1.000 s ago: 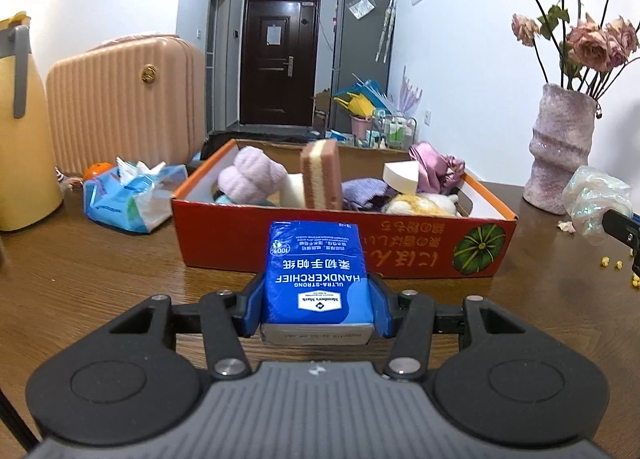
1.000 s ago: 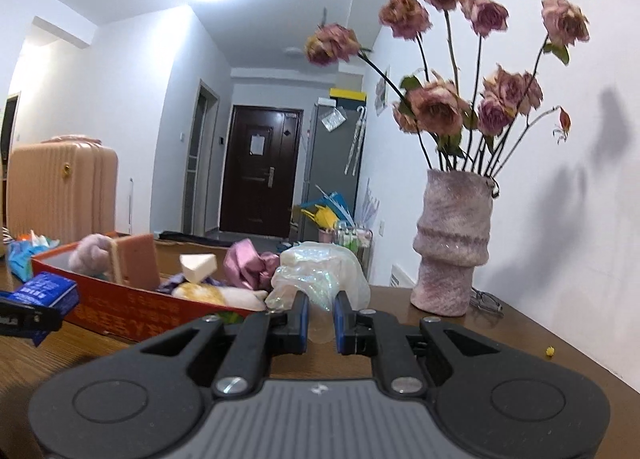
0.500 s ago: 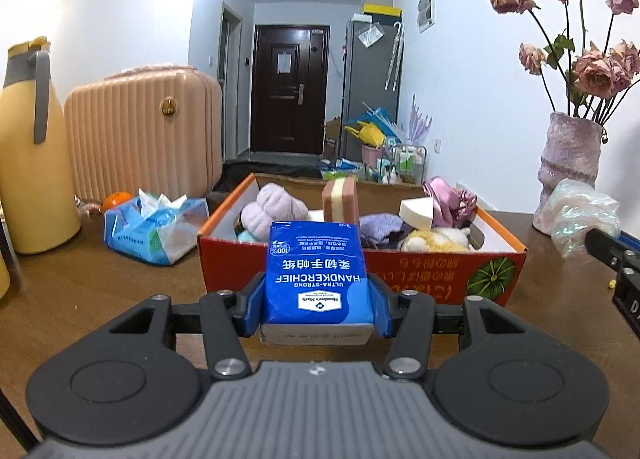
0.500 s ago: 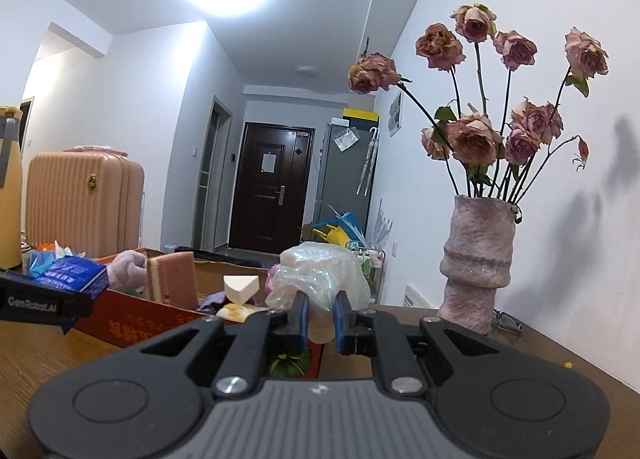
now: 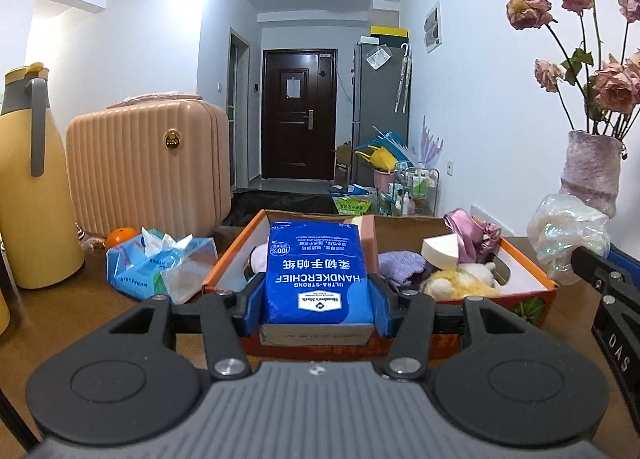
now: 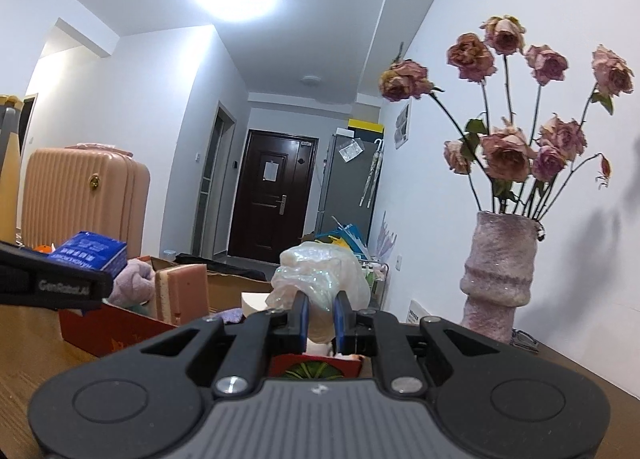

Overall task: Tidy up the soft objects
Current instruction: 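Lift and carry the handkerchief pack and plastic bag over the box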

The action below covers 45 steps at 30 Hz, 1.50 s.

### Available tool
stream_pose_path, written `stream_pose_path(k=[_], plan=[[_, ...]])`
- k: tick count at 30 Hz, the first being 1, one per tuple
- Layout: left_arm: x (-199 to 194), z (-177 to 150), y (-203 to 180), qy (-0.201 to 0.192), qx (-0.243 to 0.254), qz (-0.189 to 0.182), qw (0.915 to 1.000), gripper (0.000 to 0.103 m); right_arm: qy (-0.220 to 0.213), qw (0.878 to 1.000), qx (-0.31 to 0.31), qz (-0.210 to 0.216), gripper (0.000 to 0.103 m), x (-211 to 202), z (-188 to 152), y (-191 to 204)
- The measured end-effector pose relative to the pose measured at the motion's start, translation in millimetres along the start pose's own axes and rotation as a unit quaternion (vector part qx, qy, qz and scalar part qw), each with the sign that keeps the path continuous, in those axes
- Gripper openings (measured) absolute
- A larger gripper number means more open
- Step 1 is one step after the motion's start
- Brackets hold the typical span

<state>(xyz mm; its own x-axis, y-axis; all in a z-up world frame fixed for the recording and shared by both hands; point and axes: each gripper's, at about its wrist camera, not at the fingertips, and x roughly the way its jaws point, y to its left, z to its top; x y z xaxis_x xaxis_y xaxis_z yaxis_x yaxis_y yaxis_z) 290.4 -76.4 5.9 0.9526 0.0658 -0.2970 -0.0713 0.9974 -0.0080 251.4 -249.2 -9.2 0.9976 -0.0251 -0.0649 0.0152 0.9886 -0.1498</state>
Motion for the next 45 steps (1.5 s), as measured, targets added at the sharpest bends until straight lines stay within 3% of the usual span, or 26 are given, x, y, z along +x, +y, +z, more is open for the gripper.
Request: stream_pose_path(k=[23, 35, 39, 41, 45], plan=[[81.0, 23.1, 14.4, -0.007, -0.008, 0.016, 0.9998, 0.053, 0.006, 1.000, -0.011, 0.007, 0.012, 83.1, 4.6, 32.1], [124.2, 29.9, 23.2, 0.011, -0.010, -0.010, 0.9998, 0.053, 0.027, 1.000, -0.002, -0.010, 0.013, 127.6, 3.6, 26.2], [131.1, 29.8, 26.4, 0.016, -0.011, -0.025, 0.9995, 0.058, 0.039, 0.999, -0.002, -0.004, 0.019, 138.6, 1.8, 25.6], [131.2, 29.4, 27.9, 0.017, -0.016, -0.027, 0.9993, 0.074, 0.045, 0.999, 0.000, 0.000, 0.026, 142.3, 1.1, 25.3], [127.5, 30.8, 30.6, 0.008, -0.024, -0.029, 0.9993, 0.085, 0.050, 0.999, 0.014, 0.004, 0.052, 142.6, 0.9, 20.8]])
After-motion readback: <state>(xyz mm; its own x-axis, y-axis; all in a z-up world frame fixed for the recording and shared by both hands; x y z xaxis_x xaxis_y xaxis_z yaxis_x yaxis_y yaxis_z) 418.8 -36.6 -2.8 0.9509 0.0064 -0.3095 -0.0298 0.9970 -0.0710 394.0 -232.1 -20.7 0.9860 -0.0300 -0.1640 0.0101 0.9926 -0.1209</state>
